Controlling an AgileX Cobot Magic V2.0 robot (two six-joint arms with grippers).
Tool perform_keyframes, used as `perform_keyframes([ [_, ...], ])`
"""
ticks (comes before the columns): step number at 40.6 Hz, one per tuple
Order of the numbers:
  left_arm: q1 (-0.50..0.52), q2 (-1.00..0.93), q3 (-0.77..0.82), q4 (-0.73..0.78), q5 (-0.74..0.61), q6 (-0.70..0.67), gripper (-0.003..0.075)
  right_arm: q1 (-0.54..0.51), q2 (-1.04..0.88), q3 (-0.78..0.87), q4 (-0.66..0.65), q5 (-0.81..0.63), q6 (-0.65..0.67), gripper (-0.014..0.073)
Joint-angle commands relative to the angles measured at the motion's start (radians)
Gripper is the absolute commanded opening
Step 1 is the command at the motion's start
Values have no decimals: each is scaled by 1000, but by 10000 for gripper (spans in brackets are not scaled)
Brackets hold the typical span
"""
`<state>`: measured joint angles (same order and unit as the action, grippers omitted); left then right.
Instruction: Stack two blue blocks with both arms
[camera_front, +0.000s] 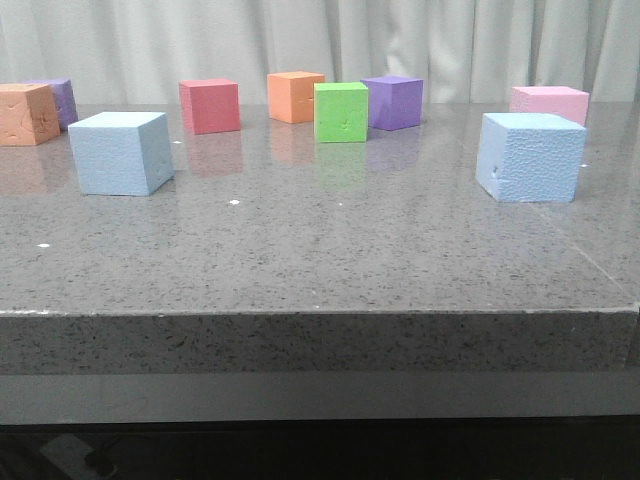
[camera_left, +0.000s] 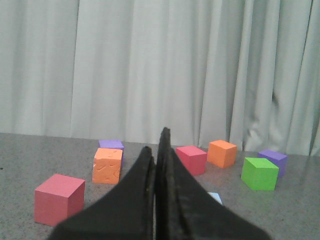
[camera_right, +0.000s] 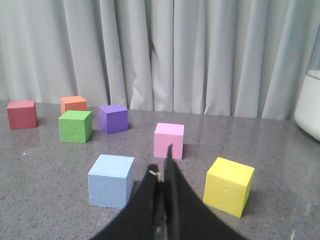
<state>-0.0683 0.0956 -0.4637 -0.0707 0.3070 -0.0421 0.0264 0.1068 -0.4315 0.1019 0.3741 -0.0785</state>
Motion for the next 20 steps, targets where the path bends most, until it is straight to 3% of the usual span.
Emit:
perform_keyframes([
  [1, 1, 109, -127, -7, 44, -10, -20, -5, 108, -120, -12, 27, -1, -67],
  [12, 1, 247, -182, -7, 60, -10, -20, -5, 318, -181, -11, 105, -1, -67],
  [20, 1, 281, -182, -7, 68, -10, -20, -5, 349, -180, -11, 105, -1, -67],
])
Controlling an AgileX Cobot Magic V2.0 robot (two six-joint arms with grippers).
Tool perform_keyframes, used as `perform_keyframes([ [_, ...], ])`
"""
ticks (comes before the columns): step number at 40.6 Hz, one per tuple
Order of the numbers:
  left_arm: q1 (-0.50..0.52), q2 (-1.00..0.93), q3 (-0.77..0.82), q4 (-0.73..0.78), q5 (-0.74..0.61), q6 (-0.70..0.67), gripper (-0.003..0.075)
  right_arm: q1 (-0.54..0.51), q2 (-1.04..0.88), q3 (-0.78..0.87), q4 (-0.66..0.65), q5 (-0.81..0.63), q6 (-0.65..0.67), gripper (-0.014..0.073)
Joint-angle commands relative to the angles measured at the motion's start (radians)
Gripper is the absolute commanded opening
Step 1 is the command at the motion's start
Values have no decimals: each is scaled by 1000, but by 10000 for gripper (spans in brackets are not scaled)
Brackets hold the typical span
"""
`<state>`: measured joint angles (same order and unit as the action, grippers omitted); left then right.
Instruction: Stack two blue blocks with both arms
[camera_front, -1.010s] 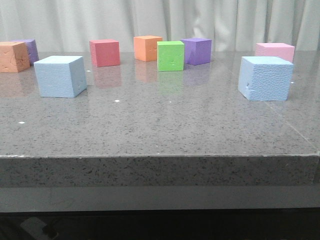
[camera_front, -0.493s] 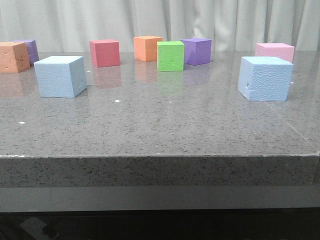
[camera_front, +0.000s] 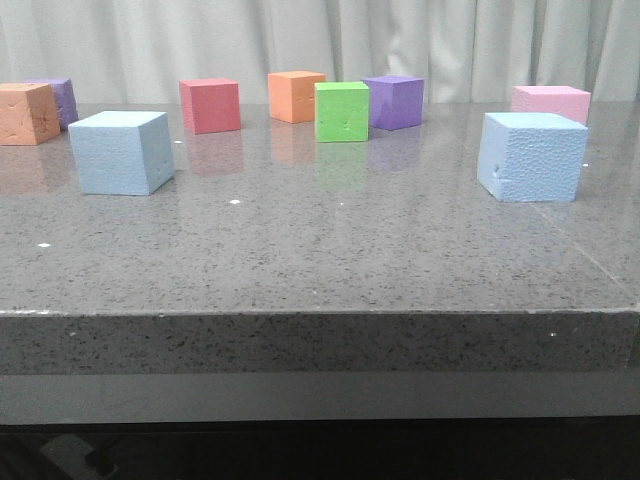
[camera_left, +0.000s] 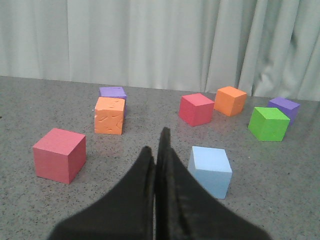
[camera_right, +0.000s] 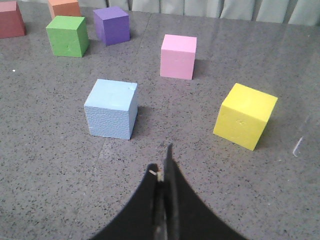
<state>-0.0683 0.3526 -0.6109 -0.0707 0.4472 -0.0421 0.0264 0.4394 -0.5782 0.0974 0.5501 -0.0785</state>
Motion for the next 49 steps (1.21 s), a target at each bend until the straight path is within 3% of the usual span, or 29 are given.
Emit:
perform_keyframes([
  [1, 1, 24, -35, -7, -69, -10, -20, -5, 18, -33, -7, -71, -1, -67],
  [12, 1, 24, -35, -7, -68, -10, -20, -5, 18, -33, -7, -71, 0, -57],
  [14, 1, 24, -35, -7, -61, -10, -20, -5, 18, -33, -7, -75, 0, -20],
  [17, 1, 24, -35, -5, -66, -10, -4, -5, 18, -33, -7, -99, 0, 110],
  [19, 1, 24, -35, -1, -73, -10, 49, -5, 18, -33, -9, -111, 0, 225],
  [23, 1, 24, -35, 55, -80, -10, 274, -5, 18, -33, -11, -117, 0, 430],
  [25, 1, 24, -35, 87, -81, -10, 430, -5, 18, -33, -11, -117, 0, 475],
  [29, 1, 24, -35, 93, -83, -10, 599, -5, 18, -33, -11, -117, 0, 484],
  [49, 1, 24, -35, 65, -85, -10, 597, -5, 18, -33, 14, -121, 0, 484],
])
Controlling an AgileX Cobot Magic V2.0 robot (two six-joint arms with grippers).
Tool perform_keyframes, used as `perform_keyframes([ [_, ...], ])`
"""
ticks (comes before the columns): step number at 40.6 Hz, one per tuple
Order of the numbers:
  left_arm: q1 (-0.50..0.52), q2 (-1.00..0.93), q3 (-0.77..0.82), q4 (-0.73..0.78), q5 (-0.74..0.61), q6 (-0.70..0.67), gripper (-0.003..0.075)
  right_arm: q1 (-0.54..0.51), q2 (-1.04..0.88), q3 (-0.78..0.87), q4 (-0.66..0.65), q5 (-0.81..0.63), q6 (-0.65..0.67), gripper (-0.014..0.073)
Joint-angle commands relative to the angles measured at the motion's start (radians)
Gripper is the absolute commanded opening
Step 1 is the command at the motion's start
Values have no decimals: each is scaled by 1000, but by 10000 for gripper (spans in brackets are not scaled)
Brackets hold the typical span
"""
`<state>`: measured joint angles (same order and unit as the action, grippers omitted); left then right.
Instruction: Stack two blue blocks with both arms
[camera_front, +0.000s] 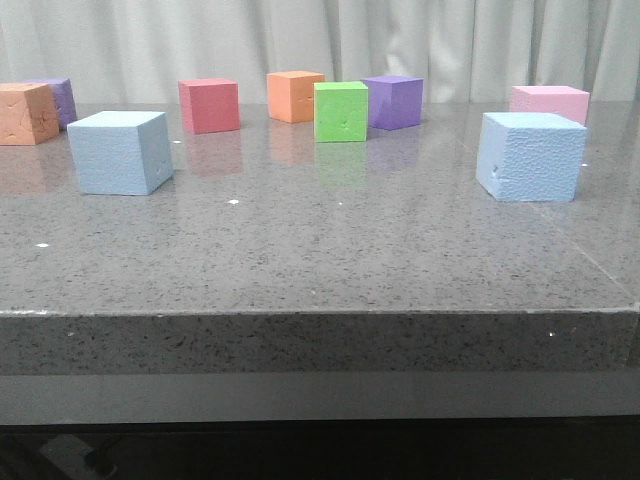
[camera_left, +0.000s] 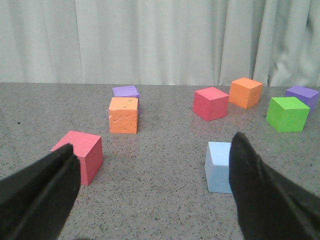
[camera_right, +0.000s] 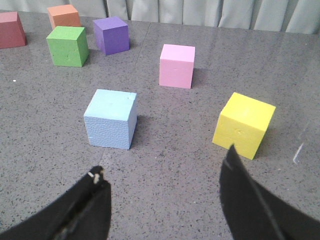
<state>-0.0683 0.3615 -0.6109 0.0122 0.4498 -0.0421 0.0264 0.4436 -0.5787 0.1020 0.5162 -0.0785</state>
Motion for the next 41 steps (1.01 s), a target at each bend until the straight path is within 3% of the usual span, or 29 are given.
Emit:
perform_keyframes([
  [1, 1, 15, -35, -20, -92, -10, 597, -5, 14, -34, 11, -87, 0, 484],
  [6, 1, 15, -35, -21, -98, -10, 597, -5, 45, -78, 43, -28, 0, 508],
  [13, 1, 15, -35, -21, -100, -10, 597, -5, 178, -191, 68, 118, -4, 667],
  [20, -16, 15, -35, -23, -100, -10, 597, 8, 351, -314, 126, 249, -69, 649],
  [25, -49, 15, -35, -23, -100, -10, 597, 86, 474, -404, 211, 265, -193, 645],
  [30, -86, 15, -35, -23, -100, -10, 597, 177, 594, -510, 212, 273, -194, 644],
  [36, -109, 15, -35, -23, -100, -10, 597, 260, 746, -661, 130, 300, -50, 644],
  [41, -109, 15, -35, -23, -100, -10, 597, 297, 852, -774, -96, 325, 216, 644],
])
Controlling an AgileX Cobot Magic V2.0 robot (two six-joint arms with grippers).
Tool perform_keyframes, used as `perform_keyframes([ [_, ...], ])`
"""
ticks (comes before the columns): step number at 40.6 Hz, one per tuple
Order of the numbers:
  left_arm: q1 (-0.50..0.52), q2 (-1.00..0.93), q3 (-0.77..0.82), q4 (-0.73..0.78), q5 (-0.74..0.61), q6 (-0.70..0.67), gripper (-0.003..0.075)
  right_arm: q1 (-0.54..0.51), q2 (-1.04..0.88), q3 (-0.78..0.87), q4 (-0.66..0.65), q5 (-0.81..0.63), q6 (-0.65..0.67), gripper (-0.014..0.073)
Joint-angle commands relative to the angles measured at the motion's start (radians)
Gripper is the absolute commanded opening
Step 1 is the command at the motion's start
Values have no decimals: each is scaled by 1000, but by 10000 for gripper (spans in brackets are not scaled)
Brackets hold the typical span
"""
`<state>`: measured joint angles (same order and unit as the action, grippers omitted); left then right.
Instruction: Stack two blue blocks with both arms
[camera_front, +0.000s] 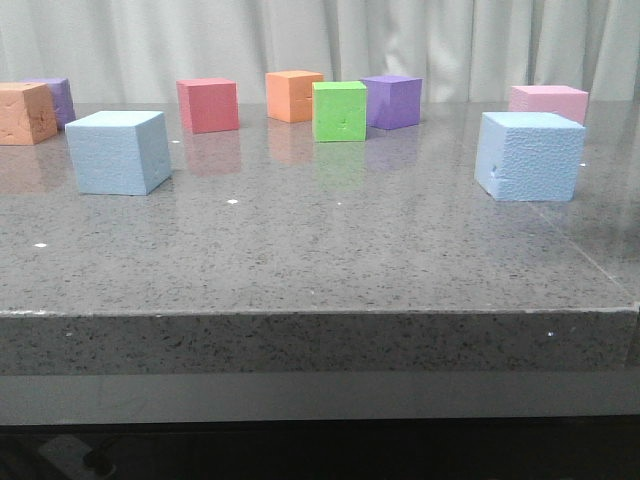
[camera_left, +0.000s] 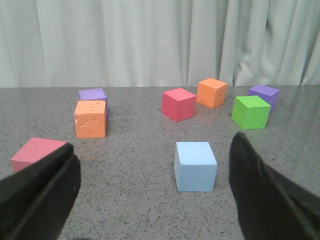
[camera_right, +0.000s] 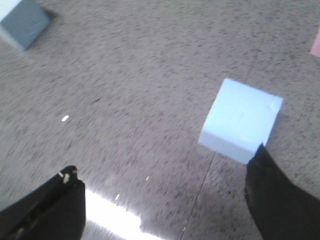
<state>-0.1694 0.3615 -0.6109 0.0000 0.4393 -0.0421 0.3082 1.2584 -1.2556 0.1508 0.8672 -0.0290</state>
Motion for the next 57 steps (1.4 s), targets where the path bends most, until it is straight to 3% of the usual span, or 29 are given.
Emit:
perform_keyframes([
  [1, -7, 15, -35, -11, -90, -10, 597, 16, 59, -112, -188, -13, 227, 644],
  [5, -7, 15, -35, -11, -90, -10, 597, 16, 125, -160, -294, 17, 367, 644],
  [10, -7, 15, -35, -11, -90, -10, 597, 13, 193, -173, -351, -7, 444, 644],
  [37, -7, 15, -35, -11, -90, -10, 597, -9, 418, -173, -306, -79, 485, 641],
  [47, -7, 15, -35, -11, -90, -10, 597, -7, 416, -173, -299, -73, 485, 472],
  [57, -7, 15, -35, -11, -90, -10, 597, 15, 392, -186, -298, -10, 485, 454],
])
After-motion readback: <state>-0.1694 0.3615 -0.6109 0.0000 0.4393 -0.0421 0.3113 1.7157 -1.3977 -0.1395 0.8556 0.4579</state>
